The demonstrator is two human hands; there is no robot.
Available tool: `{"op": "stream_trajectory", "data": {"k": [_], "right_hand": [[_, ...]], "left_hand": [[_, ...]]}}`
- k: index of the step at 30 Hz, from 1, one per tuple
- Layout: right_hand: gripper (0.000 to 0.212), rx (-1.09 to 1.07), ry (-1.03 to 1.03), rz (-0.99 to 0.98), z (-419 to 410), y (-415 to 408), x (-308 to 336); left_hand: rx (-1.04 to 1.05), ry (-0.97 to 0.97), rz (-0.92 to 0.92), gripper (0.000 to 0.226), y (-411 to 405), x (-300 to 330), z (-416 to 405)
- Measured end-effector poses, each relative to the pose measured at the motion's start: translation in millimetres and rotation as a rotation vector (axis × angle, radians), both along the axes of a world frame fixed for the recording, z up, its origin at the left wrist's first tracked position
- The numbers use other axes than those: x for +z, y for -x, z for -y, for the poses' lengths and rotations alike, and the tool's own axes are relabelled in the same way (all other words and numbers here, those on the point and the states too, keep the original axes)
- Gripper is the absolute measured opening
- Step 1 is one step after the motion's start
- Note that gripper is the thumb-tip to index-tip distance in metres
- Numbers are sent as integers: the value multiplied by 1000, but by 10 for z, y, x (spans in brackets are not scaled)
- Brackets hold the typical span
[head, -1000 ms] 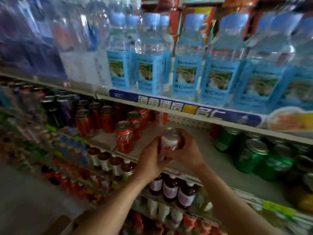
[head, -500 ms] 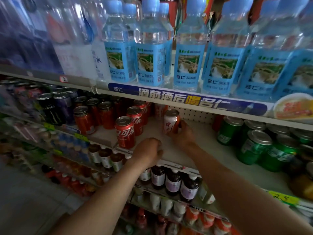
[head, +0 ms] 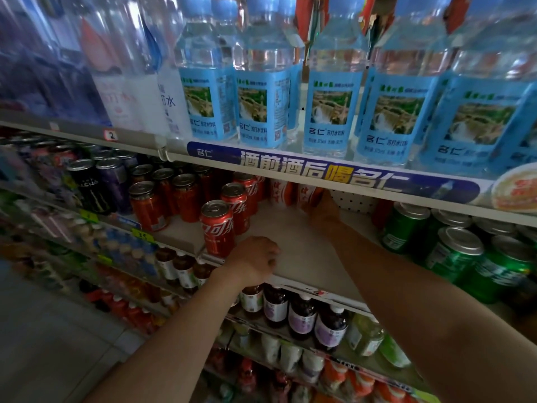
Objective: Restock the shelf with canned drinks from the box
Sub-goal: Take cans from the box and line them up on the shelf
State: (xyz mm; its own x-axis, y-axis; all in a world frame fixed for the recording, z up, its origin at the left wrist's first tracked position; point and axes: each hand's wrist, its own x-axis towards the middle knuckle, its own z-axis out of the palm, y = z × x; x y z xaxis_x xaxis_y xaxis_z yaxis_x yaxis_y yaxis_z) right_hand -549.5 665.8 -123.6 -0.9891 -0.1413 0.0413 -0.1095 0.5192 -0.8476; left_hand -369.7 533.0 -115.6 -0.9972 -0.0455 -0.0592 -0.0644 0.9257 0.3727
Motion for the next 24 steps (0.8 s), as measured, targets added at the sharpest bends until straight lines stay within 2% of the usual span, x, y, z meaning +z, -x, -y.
{"op": "stream_trajectory", "data": {"k": [12, 16, 18, 20, 21, 22, 24], "right_hand": [[62, -64, -26, 5, 33, 12, -74], [55, -20, -15, 36, -46, -150, 57], [63, -67, -10, 4, -120, -309, 197], [73, -179, 63, -146, -183, -644, 358], [63, -189, 162, -270, -158, -919, 451], [45, -158, 279, -385, -165, -1245, 535], [8, 133, 450, -447, -6, -2020, 577]], "left_hand": [[0, 20, -8, 36, -4, 21, -31], [-11, -90, -43, 35, -96, 45, -85], [-4, -193, -214, 28, -226, 69, -73], [-2, -265, -414, 19, -442, 71, -24], [29, -298, -489, 14, -588, 59, 13], [62, -320, -532, 10, -713, 56, 19], [249, -348, -538, 14, -1085, -71, 124]]}}
